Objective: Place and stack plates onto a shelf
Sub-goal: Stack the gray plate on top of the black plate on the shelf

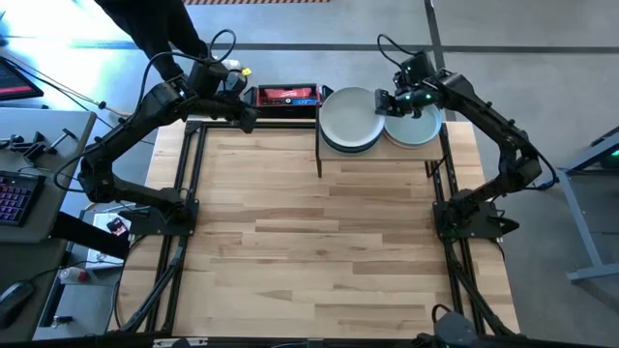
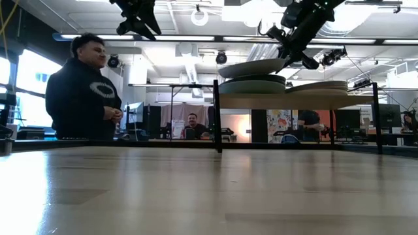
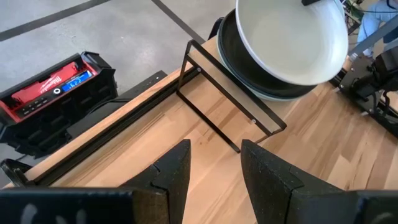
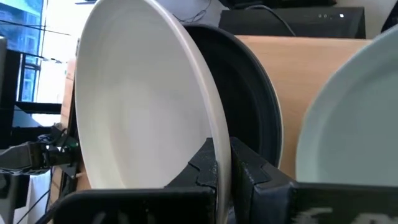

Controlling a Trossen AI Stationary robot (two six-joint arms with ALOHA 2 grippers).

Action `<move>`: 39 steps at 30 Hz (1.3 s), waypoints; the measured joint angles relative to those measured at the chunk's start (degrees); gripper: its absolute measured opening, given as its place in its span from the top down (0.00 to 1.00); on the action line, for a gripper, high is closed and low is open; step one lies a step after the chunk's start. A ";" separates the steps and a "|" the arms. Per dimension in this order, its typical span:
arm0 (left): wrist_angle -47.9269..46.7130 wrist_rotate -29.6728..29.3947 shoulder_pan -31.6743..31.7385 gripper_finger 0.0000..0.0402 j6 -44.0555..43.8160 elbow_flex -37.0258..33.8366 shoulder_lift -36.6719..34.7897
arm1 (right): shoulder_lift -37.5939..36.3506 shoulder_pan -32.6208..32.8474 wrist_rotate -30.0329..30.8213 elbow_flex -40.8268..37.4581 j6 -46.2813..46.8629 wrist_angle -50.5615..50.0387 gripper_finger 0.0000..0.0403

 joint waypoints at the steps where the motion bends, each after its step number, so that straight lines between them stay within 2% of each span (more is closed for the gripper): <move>1: 0.00 -0.02 0.02 0.67 0.11 0.00 0.00 | 0.00 0.00 -0.02 0.00 0.04 -0.41 1.00; 10: -0.02 -0.02 0.02 0.67 1.23 0.00 0.00 | 0.00 0.27 0.39 0.02 4.25 -1.60 1.00; 19: -0.04 -0.02 0.02 0.67 1.07 0.00 0.00 | 0.07 3.48 7.64 0.02 8.50 -3.45 1.00; 34: -0.04 -0.04 0.00 0.67 1.12 0.00 0.02 | 0.13 6.23 12.89 0.02 14.19 -2.50 1.00; 39: -0.02 -0.04 0.01 0.67 1.12 0.00 0.02 | 0.13 7.08 15.02 0.02 14.40 -2.54 0.96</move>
